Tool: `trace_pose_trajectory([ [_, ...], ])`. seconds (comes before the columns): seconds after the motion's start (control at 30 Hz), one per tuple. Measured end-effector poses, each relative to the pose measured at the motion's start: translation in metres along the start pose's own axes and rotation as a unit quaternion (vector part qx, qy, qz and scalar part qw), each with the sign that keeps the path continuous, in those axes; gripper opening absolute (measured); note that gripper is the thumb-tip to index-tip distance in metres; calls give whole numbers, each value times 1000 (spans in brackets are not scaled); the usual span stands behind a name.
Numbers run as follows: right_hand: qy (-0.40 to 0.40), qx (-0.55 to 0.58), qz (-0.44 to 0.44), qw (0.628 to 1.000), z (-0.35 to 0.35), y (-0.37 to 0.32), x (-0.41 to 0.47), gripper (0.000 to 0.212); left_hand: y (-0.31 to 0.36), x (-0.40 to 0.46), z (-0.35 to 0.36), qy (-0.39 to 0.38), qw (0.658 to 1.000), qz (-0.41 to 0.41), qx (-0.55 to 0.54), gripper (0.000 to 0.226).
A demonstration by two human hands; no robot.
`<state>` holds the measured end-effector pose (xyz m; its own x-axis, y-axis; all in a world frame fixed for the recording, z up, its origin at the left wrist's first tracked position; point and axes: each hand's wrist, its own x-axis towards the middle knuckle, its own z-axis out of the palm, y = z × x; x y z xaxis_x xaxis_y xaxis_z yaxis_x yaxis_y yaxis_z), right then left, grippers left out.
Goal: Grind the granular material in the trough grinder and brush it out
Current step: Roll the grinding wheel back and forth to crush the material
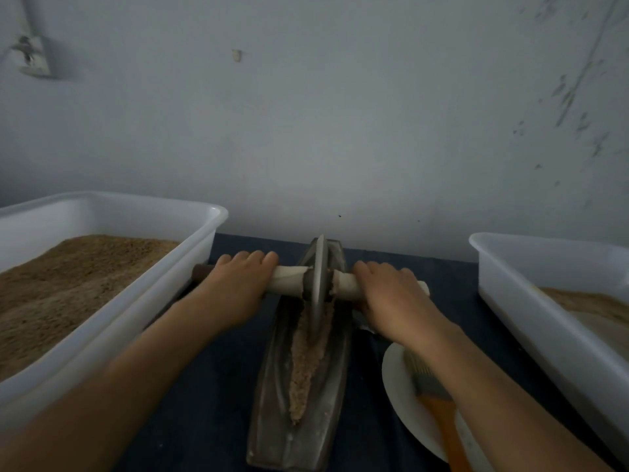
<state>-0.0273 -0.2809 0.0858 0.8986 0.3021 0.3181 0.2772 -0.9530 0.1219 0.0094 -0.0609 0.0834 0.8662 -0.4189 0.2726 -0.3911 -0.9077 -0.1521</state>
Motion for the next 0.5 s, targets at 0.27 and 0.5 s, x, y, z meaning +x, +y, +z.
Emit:
trace_pose_trajectory([
  [0.27,-48,1,-14,999,-7,-2,-3,28,1,-4,-9,-39,999,10,-9,36],
  [0.5,-270,99,-50,956,-55,-14,-18,32,-1,-31,-56,-267,959,68,-72,27],
])
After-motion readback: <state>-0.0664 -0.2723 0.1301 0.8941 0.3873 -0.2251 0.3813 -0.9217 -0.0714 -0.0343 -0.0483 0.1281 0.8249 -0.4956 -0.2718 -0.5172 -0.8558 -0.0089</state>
